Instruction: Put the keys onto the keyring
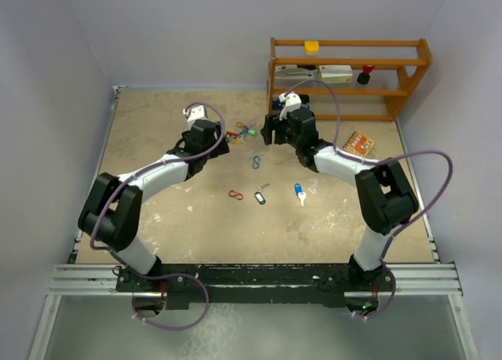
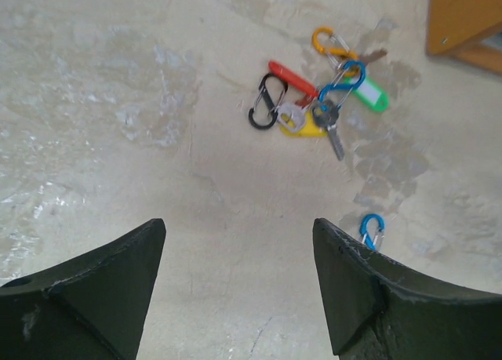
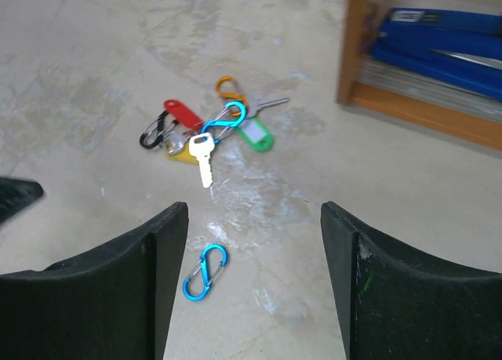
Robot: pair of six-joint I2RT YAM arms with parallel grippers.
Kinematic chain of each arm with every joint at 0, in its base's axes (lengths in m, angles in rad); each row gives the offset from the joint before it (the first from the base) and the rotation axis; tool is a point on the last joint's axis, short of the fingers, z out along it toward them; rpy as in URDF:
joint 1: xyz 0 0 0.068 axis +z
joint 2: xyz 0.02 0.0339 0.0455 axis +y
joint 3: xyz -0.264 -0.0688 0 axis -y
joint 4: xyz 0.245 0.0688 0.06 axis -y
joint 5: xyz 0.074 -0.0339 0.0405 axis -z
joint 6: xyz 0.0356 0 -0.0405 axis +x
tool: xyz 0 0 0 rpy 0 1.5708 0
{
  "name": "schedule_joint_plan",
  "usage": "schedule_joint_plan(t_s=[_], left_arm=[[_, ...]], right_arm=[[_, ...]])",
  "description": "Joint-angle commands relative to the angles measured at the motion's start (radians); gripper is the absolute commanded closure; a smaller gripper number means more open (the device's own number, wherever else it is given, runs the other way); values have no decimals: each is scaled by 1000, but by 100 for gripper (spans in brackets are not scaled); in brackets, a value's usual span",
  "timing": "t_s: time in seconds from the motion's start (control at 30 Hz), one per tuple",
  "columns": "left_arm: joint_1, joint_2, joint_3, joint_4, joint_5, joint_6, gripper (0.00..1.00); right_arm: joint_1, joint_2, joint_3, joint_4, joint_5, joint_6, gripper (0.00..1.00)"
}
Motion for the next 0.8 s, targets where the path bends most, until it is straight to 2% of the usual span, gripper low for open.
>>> schedule_joint_plan(t_s=[0.0,0.13,0.3,0.4,0.77], left_arm=[[-34,61,78,11,50,26,28],[-91,122,140,-16,32,47,29],[-159,187,213,-56,20,64,31],[-184,224,235,-63,24,70,31],[-235,348,288,-47,14,107,32]], right_arm=[[1,-93,20,-216,194,83,28],[2,-136,5,-334,245,118,28],[0,-219,-70,-337,267,127,28],[1,-263,-101,-348,333,119,28],[-16,-428,-202,-296,396,119,29]])
